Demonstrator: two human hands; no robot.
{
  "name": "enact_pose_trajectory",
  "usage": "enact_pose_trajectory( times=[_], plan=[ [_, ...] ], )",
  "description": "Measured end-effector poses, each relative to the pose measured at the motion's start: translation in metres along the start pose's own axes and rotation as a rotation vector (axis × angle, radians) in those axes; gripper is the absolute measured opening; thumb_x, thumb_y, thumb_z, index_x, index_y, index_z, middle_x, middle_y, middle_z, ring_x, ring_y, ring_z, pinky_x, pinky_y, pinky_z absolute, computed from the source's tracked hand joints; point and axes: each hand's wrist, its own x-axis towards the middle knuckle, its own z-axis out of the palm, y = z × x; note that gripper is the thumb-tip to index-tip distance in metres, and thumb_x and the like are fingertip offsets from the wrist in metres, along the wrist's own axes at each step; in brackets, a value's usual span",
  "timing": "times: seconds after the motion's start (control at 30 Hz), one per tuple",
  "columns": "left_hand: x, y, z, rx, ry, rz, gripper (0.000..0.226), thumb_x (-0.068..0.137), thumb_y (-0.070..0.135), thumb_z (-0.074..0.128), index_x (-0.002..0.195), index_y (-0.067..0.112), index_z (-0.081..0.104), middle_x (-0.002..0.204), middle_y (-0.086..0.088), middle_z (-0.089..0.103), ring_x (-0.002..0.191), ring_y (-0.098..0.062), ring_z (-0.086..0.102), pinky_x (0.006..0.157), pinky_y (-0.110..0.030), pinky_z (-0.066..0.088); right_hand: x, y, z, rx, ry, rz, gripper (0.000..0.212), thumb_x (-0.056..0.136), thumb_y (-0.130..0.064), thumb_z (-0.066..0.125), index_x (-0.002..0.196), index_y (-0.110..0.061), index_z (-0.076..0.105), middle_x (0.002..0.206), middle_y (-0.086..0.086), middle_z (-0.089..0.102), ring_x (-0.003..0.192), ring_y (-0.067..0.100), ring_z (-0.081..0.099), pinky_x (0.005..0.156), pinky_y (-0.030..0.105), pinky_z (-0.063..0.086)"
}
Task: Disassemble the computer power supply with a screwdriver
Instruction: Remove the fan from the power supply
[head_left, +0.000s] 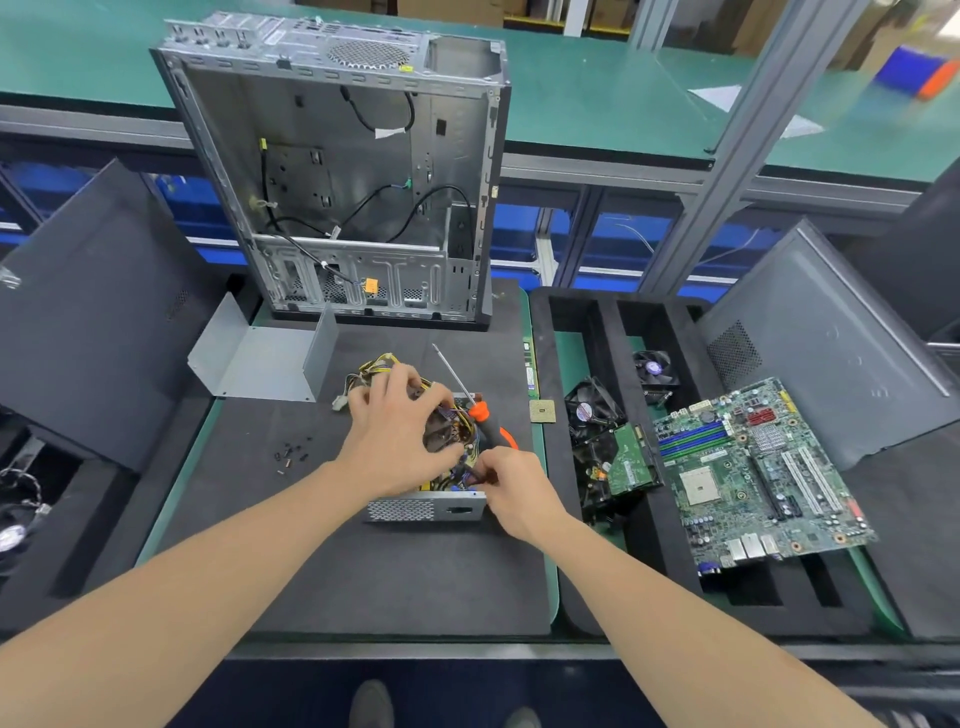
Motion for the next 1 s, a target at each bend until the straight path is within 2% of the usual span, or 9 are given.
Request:
enact_pose_trajectory(
  times=[0.07,0.17,0.3,0.53,0.63,0.73,0.87,1.0],
  plan=[
    [-0.007,-0.005,0.002,-0.002,-0.04,0.016,0.059,0.068,0.069,0.065,0.12,0.044,0.054,0.126,0.002,0.035,0.124,-0.026,0.038,0.099,-0.049,0.038,0.001,-0.002,0.002,-0.026,0.001,0.008,0.023,0.09,-0.006,0.068,0.077,-0.023,0.059,0.085,-0.005,0.059,0.081,0.018,0.052,0.069,0.026,0.037],
    [-0.011,-0.008,0.003,-0.029,-0.058,0.013,0.067,0.065,0.069,0.071,0.124,0.043,0.051,0.131,0.001,0.034,0.125,-0.028,0.039,0.094,-0.05,0.05,0.0,-0.002,0.004,-0.025,0.026,0.03,0.023,0.091,-0.005,0.067,0.078,-0.02,0.056,0.088,-0.003,0.061,0.082,0.02,0.053,0.068,0.028,0.036],
    [-0.01,-0.007,0.005,-0.012,-0.055,0.023,0.065,0.067,0.066,0.073,0.122,0.042,0.049,0.133,0.001,0.033,0.125,-0.028,0.038,0.091,-0.048,0.052,-0.001,-0.002,0.0,-0.103,-0.034,0.004,0.014,0.094,-0.005,0.062,0.085,-0.017,0.06,0.098,0.003,0.068,0.087,0.025,0.058,0.071,0.033,0.047],
    [-0.009,-0.006,0.005,0.022,-0.072,0.025,0.065,0.068,0.063,0.073,0.123,0.037,0.051,0.135,0.0,0.033,0.125,-0.029,0.036,0.09,-0.048,0.052,0.0,-0.001,-0.002,-0.102,-0.064,0.012,0.013,0.097,-0.011,0.061,0.087,-0.017,0.055,0.093,0.002,0.063,0.082,0.025,0.056,0.062,0.031,0.041],
    [-0.008,-0.006,0.006,0.034,-0.069,0.028,0.065,0.068,0.064,0.073,0.123,0.037,0.05,0.136,0.0,0.033,0.126,-0.029,0.036,0.091,-0.048,0.052,0.002,-0.002,-0.001,-0.01,0.029,0.082,0.018,0.1,-0.02,0.063,0.088,-0.017,0.05,0.09,0.005,0.063,0.076,0.026,0.057,0.058,0.029,0.039],
    [-0.009,-0.007,0.006,0.036,-0.066,0.027,0.065,0.069,0.064,0.074,0.123,0.037,0.05,0.136,0.0,0.033,0.126,-0.029,0.035,0.092,-0.048,0.052,0.005,-0.004,-0.007,-0.044,-0.029,0.043,0.023,0.097,-0.022,0.067,0.083,-0.021,0.05,0.081,-0.004,0.058,0.075,0.024,0.057,0.055,0.024,0.037],
    [-0.01,-0.008,0.008,-0.011,-0.051,0.029,0.069,0.068,0.065,0.077,0.125,0.037,0.05,0.132,0.0,0.034,0.124,-0.028,0.038,0.096,-0.048,0.051,0.008,-0.006,-0.021,-0.016,-0.003,0.003,0.01,0.092,-0.024,0.069,0.086,-0.023,0.062,0.084,-0.002,0.071,0.083,0.022,0.066,0.075,0.035,0.055],
    [-0.015,-0.013,0.007,-0.15,-0.011,0.01,0.076,0.071,0.063,0.077,0.135,0.032,0.049,0.127,0.002,0.032,0.123,-0.025,0.038,0.106,-0.043,0.04,0.009,-0.014,-0.026,0.093,0.067,-0.033,0.013,0.091,-0.022,0.071,0.083,-0.027,0.062,0.08,-0.006,0.073,0.074,0.01,0.07,0.076,0.031,0.058]
  ],
)
